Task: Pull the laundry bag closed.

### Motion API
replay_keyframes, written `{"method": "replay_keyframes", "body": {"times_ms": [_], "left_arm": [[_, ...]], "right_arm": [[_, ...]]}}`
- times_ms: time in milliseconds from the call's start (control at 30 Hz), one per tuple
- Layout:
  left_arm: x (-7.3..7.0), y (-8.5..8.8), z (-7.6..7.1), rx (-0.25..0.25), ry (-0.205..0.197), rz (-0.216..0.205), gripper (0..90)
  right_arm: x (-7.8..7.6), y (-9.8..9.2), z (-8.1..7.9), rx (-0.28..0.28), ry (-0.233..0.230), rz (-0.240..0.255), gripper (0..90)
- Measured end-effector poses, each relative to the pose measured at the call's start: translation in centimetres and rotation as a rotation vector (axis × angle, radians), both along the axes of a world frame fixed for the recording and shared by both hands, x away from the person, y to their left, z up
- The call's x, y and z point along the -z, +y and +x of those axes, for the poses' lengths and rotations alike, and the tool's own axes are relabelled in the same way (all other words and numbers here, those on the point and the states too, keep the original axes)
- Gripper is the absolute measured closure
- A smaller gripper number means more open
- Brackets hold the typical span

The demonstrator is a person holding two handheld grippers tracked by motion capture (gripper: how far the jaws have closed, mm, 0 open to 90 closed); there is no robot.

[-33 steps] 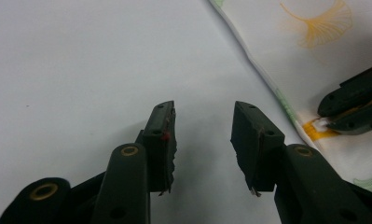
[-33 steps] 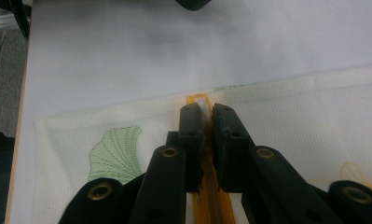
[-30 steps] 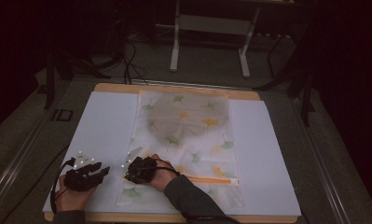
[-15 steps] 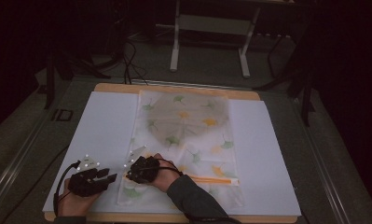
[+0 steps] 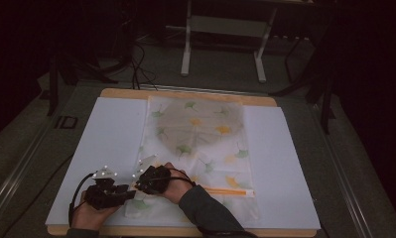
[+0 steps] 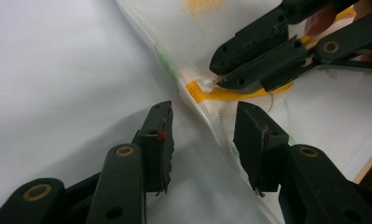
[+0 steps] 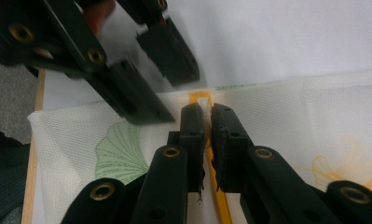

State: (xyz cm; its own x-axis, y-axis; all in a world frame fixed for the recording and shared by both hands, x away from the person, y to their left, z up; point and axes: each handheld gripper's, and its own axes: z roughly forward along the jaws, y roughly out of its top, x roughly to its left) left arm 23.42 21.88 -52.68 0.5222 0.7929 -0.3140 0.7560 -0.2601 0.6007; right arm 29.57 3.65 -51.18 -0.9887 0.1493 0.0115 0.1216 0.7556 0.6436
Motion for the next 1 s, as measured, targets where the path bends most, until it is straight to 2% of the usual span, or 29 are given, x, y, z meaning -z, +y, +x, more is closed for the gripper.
{"method": "replay_keyframes", "body": {"times_ms": [200, 433, 633, 700, 800, 1000], "left_arm": [[0.3, -0.3, 0.4, 0.022, 0.033, -0.047, 60.6], [0.6, -0.5, 0.7, 0.057, 0.057, -0.062, 66.6], [0.8, -0.4, 0.8, 0.068, 0.063, -0.068, 84.8], [0.8, -0.5, 0.6, 0.064, 0.058, -0.071, 87.5], [0.8, -0.6, 0.6, 0.069, 0.055, -0.059, 88.1], [0.7, -0.5, 0.6, 0.066, 0.053, -0.072, 88.3]], "right_arm": [[-0.7, -0.3, -0.1, -0.002, -0.018, 0.004, 83.6], [-0.9, -0.3, -0.2, -0.010, -0.025, 0.005, 83.7], [-0.6, -0.2, -0.1, -0.007, -0.017, 0.001, 83.9], [-0.3, -0.3, 0.0, -0.008, -0.014, -0.008, 83.9], [0.1, -0.4, 0.1, -0.009, -0.007, -0.009, 84.3], [0.4, -0.7, 0.3, -0.009, 0.012, -0.011, 84.6]]}}
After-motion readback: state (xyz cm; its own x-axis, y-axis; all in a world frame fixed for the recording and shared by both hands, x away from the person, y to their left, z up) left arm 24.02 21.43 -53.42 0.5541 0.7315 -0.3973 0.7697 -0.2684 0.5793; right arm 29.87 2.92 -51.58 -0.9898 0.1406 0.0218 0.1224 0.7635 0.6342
